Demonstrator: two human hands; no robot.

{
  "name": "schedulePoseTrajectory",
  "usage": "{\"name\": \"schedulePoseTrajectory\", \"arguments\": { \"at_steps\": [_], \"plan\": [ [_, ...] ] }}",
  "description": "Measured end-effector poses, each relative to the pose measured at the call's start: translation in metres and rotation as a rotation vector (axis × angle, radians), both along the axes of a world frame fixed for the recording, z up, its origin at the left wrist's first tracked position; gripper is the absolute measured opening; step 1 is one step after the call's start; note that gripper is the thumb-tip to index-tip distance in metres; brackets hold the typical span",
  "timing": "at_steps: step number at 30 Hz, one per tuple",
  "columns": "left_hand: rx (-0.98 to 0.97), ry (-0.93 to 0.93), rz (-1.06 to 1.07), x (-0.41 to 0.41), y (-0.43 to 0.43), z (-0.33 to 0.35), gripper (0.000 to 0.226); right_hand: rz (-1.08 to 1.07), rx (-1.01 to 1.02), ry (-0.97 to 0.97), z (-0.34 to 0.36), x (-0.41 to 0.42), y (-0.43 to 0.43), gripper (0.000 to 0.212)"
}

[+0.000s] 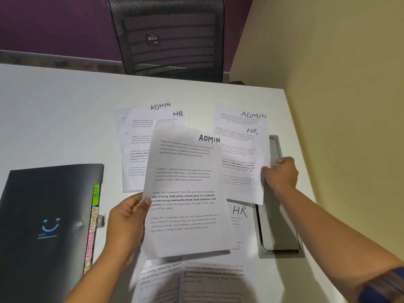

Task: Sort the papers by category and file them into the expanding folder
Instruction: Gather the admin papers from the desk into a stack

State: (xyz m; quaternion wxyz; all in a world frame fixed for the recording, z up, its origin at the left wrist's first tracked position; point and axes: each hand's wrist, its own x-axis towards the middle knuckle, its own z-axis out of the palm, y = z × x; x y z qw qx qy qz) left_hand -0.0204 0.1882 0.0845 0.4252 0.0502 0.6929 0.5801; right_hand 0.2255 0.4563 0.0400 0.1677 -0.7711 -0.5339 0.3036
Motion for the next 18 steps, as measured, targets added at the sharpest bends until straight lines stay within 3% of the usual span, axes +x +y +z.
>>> {"name": "schedulePoseTrajectory", "arguments": {
  "at_steps": [1, 4, 5, 12, 18],
  "plan": [
    [0.000, 0.008, -0.003, 0.000, 0.000, 0.000, 0.020, -0.001, -0.031, -0.013, 0.002, 0.001, 0.001, 0.040],
    [0.006, 0.015, -0.005, 0.000, -0.001, 0.000, 0.019, 0.047, -0.034, -0.073, 0.011, 0.008, 0.004, 0.012],
    [0.009, 0.018, -0.007, 0.001, -0.002, 0.000, 0.019, 0.074, -0.004, -0.087, 0.014, 0.011, 0.005, 0.017],
    [0.052, 0.021, 0.001, 0.009, -0.012, 0.010, 0.019, 0.491, 0.379, -0.502, 0.062, 0.029, -0.008, 0.017],
    [0.041, 0.085, -0.020, 0.021, -0.028, 0.023, 0.018, 0.384, 0.501, -0.427, 0.115, 0.033, -0.015, 0.019]
  ]
}}
